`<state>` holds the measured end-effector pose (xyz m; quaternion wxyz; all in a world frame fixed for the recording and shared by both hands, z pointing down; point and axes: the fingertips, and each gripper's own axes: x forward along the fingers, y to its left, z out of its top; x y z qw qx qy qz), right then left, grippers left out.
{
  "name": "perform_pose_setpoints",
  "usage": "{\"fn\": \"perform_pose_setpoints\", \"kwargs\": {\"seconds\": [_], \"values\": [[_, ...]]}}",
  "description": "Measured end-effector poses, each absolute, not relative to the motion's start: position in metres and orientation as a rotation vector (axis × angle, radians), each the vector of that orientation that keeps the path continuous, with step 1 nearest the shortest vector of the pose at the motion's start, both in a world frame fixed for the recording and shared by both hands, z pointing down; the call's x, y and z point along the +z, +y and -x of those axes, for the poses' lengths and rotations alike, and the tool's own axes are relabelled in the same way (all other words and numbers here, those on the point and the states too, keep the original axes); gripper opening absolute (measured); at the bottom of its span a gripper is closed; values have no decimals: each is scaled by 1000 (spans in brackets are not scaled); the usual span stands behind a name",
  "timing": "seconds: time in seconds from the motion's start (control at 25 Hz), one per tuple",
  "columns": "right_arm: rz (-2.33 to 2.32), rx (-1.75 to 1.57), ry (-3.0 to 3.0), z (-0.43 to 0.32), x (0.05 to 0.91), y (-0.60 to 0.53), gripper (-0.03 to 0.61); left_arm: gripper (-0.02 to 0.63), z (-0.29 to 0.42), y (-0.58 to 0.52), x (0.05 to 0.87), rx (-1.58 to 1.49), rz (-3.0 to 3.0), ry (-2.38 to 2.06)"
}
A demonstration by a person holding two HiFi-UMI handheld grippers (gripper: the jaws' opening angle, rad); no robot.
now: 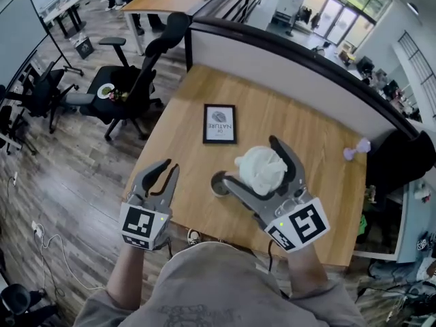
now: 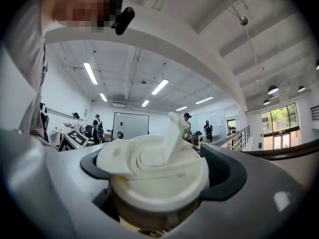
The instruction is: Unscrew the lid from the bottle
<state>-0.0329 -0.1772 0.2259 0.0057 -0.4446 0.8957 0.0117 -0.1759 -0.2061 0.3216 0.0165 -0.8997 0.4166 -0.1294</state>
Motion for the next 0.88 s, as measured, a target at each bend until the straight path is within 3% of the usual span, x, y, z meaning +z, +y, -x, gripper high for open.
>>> {"fn": "perform_pose_setpoints", "kwargs": {"seconds": [0.44,0.88], "values": [[1440,24,2793,28,231,-149,523,2,190,-193,292,-396,2701,1371],[1478,-34,2782,15,241,-149,523,0,178,-186,287,-378,2730,1340]]}}
